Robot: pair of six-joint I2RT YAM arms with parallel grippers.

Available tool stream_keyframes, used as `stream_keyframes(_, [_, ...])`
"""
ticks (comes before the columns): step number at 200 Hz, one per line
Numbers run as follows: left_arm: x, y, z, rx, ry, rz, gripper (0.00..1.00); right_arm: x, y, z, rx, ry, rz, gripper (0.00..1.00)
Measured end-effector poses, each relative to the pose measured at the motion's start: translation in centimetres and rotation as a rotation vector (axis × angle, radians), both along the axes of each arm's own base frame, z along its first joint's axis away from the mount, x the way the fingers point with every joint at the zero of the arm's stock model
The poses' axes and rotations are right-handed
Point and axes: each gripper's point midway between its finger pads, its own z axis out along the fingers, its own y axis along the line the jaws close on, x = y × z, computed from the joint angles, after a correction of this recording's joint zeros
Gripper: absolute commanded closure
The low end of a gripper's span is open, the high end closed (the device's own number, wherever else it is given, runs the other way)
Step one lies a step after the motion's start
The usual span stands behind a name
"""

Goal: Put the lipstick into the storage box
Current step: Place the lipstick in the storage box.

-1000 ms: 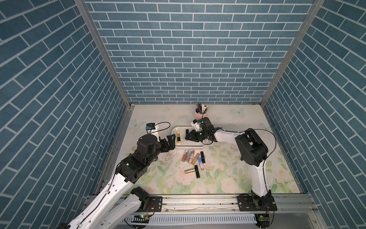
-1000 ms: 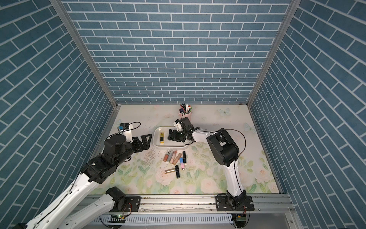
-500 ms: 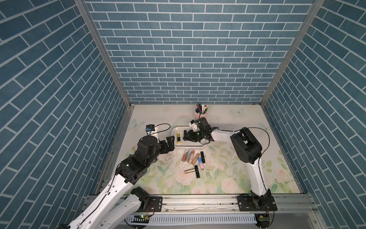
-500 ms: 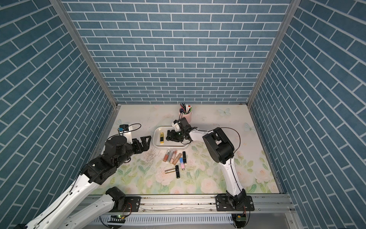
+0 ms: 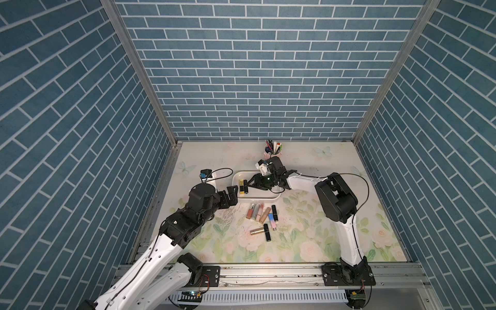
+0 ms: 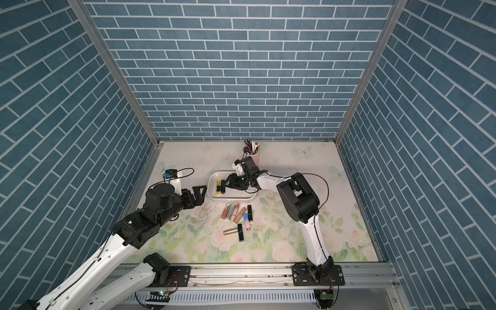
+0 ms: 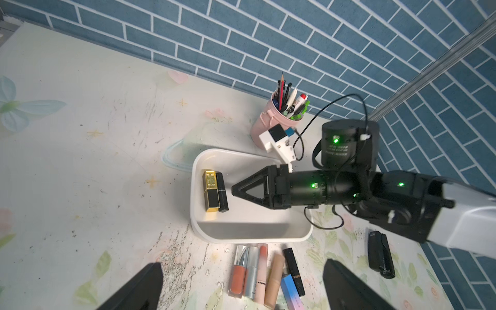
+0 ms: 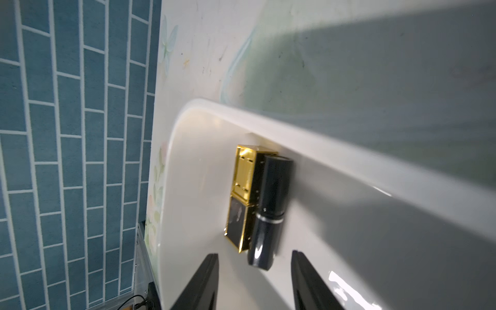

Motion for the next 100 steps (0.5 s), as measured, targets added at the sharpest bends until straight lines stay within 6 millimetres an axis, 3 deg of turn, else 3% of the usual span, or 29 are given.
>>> stream_keyframes(31, [0.1,-0.9,-1.6,-0.010,0.039,-0.030,0.00,-0.4,-0.6,6.9,0.057,-0.098,0.002,0.43])
stream_keyframes(59, [0.0,-1.7,-2.3,-0.046,0.054,-0.056,0.00,-1.9,-2.5,12.8,0.076,-0.202,-0.011,0.41])
stream_keyframes(79, [0.0,-2.3,-2.7,-0.072,0.064,-0.078,0.01,-3.0,-4.6,13.9,0.012,-0.243,-0.037,0.40])
stream_keyframes(100, [-0.1,-2.9,-2.9,-0.092,0.077,-0.104,0.00,-4.5,-7.2,12.9,-0.102,-0.255,-0.068,0.39])
